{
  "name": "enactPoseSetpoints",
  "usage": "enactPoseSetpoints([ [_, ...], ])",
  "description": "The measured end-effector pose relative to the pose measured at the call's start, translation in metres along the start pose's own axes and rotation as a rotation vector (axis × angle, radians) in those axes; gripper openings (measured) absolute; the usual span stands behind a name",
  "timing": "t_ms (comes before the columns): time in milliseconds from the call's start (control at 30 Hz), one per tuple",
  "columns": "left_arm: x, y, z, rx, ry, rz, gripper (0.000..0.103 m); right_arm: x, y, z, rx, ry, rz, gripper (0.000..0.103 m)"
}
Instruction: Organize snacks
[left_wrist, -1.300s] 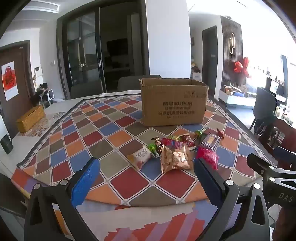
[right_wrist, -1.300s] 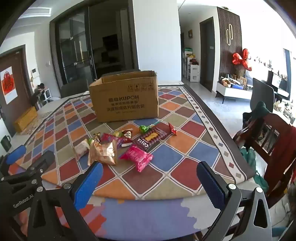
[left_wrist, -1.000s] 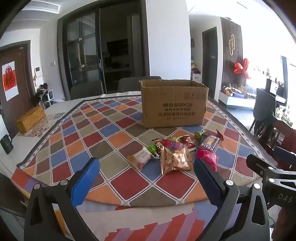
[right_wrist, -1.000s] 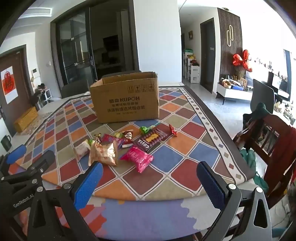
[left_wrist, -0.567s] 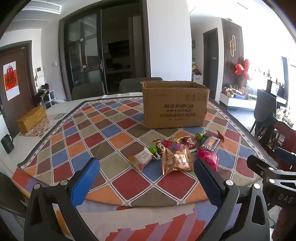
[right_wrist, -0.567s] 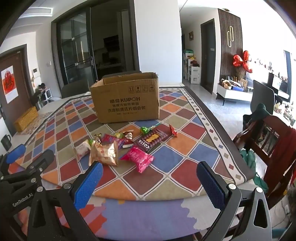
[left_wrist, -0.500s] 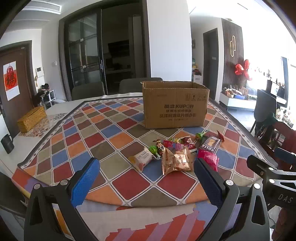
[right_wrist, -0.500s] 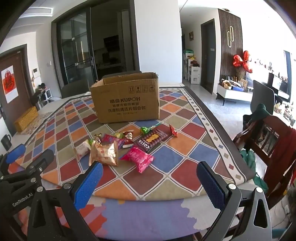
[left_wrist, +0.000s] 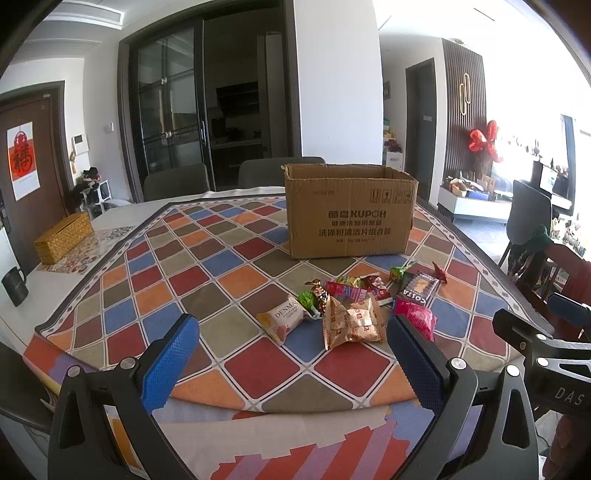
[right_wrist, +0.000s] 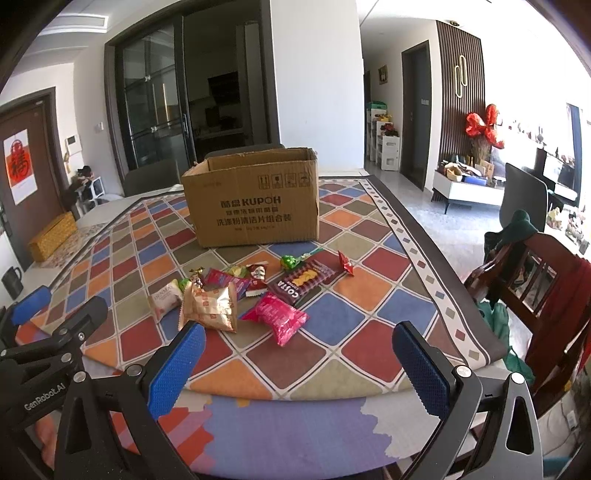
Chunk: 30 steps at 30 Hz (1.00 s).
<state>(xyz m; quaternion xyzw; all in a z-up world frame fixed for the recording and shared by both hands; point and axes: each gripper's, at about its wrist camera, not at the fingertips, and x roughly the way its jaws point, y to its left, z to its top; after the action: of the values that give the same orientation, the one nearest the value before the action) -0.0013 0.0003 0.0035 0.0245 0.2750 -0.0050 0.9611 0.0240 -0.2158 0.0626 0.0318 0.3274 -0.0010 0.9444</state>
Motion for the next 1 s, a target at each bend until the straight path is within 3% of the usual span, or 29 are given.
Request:
enactPoseSetpoints([
  [1000,-0.0006,0.0007,-0.0009,-0.002,-0.008,-0.001,0.103,-0.0014,0.0,-0.0001,-0.004,-0.007,-0.001,0.102],
])
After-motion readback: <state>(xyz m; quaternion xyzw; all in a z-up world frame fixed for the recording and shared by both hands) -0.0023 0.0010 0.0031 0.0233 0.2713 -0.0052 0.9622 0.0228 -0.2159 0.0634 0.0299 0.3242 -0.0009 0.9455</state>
